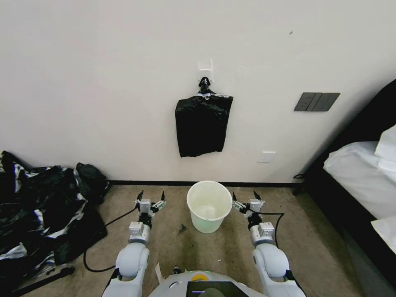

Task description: Place a trash bag onto the trash bin.

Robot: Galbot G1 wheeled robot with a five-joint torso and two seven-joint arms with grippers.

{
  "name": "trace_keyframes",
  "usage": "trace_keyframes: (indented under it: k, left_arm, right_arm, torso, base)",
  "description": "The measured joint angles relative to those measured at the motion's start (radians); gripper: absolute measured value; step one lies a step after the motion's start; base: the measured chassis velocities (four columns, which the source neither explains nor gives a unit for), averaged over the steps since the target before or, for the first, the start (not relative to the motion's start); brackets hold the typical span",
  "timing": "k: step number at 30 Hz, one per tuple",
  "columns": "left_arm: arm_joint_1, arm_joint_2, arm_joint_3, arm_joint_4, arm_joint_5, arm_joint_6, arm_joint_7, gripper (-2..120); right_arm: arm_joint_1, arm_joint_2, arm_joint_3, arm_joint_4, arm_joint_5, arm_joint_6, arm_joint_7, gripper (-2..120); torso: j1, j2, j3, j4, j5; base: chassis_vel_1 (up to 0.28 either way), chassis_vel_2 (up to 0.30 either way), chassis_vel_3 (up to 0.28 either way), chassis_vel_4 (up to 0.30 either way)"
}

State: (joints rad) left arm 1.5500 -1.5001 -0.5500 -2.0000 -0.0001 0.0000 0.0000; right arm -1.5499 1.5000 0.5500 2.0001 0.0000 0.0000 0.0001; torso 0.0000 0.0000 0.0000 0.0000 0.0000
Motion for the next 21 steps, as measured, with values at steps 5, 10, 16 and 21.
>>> trace_keyframes:
  k: [5, 10, 16, 21]
  left_arm:
    - [0.011, 0.003, -0.002, -0.016, -0.006, -0.001, 0.000, 100]
    - [0.093, 0.028, -0.026, -0.169, -0.061, -0.018, -0.001, 100]
    - [0.174, 0.053, -0.049, -0.316, -0.115, -0.036, -0.003, 100]
    - [0.236, 0.074, -0.069, -0.434, -0.158, -0.041, -0.005, 100]
  right_arm:
    - [-0.014, 0.013, -0.004, 0.041, -0.003, 0.003, 0.014, 100]
    - [-0.072, 0.077, -0.031, 0.232, -0.033, 0.036, 0.084, 100]
    - [-0.095, 0.080, -0.081, 0.328, 0.000, -0.005, 0.140, 100]
    - [-0.092, 0.038, -0.097, 0.329, 0.027, -0.024, 0.147, 100]
  torso:
    - [0.000, 0.000, 0.000, -0.0002, 0.0000]
    - [0.000, 0.000, 0.000, 0.0001, -0.0002]
    - [0.000, 0.000, 0.000, 0.0003, 0.0001]
    - [0.000, 0.000, 0.000, 0.0001, 0.0002]
  base:
    - [0.000, 0.000, 0.000, 0.000]
    - [0.000, 0.000, 0.000, 0.000]
    - [0.000, 0.000, 0.000, 0.000]
    - [0.000, 0.000, 0.000, 0.000]
